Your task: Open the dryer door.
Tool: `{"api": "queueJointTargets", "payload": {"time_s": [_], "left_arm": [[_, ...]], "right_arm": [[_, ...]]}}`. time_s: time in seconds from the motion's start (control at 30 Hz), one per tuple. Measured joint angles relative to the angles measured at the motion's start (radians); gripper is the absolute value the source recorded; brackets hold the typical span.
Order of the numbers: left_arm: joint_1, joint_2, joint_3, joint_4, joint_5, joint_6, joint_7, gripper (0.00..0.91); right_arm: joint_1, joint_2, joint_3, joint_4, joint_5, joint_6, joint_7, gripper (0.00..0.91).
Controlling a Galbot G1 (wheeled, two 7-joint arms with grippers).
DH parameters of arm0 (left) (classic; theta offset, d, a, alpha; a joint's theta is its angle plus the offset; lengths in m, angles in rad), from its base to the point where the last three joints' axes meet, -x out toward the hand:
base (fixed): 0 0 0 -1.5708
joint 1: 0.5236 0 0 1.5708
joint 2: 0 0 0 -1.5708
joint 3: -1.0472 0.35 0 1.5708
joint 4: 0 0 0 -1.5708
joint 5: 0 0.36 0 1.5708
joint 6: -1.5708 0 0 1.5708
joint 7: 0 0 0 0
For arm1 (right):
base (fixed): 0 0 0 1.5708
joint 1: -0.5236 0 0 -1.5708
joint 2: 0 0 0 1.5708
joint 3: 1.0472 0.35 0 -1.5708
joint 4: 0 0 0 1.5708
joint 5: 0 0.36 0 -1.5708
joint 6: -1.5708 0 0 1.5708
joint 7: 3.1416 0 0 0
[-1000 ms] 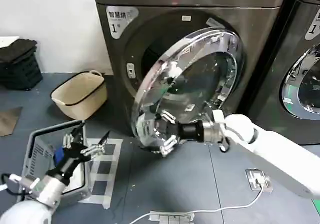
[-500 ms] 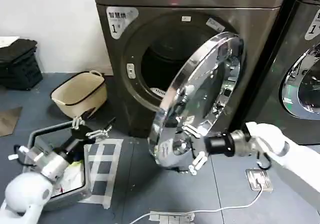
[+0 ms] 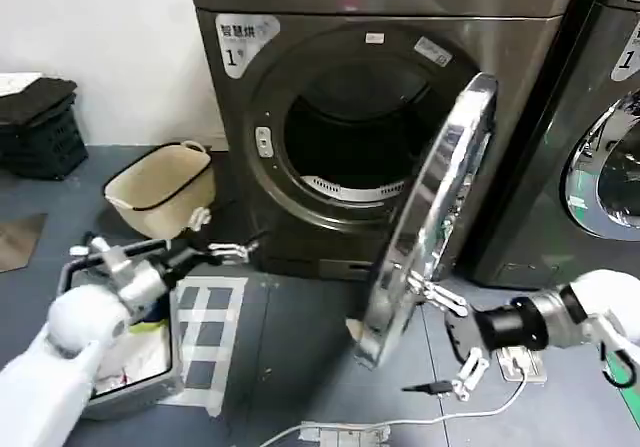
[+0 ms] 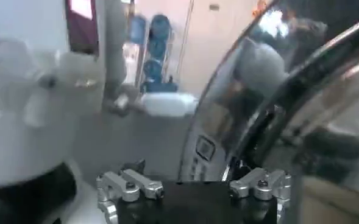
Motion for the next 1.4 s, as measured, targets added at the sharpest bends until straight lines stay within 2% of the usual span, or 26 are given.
{"api": "queueJointTargets", "payload": {"time_s": [0.27, 0.5, 0.73, 1.0, 1.13, 1.2, 1.3, 1.4], "left_arm": [[-0.208, -0.034, 0.248, 0.088, 0.030, -0.018, 0.021, 0.907], [-0.333, -0.099, 0.408, 0.138, 0.041, -0.025, 0.027, 0.907], [-0.421, -0.168, 0.523, 0.177, 0.069, -0.047, 0.032, 0.907], [-0.490, -0.227, 0.616, 0.229, 0.087, -0.101, 0.018, 0.907], [-0.504, -0.253, 0.636, 0.239, 0.089, -0.113, -0.027, 0.907], [-0.504, -0.266, 0.639, 0.242, 0.090, -0.114, -0.044, 0.907], [-0.506, -0.287, 0.648, 0.247, 0.092, -0.120, -0.063, 0.907], [-0.515, -0.308, 0.664, 0.259, 0.105, -0.136, -0.068, 0.907]], "right_arm": [[-0.179, 0.003, 0.198, -0.148, -0.040, 0.072, -0.057, 0.907], [-0.520, 0.076, 0.550, -0.182, -0.010, 0.137, -0.103, 0.907], [-0.860, 0.244, 0.911, -0.195, 0.009, 0.216, -0.115, 0.907], [-1.051, 0.475, 1.176, -0.289, 0.024, 0.341, 0.008, 0.907], [-1.083, 0.570, 1.246, -0.343, -0.031, 0.406, 0.124, 0.907], [-1.087, 0.614, 1.270, -0.366, -0.078, 0.417, 0.220, 0.907], [-1.092, 0.675, 1.298, -0.396, -0.168, 0.407, 0.408, 0.907], [-1.097, 0.724, 1.324, -0.423, -0.265, 0.354, 0.596, 0.907]]}}
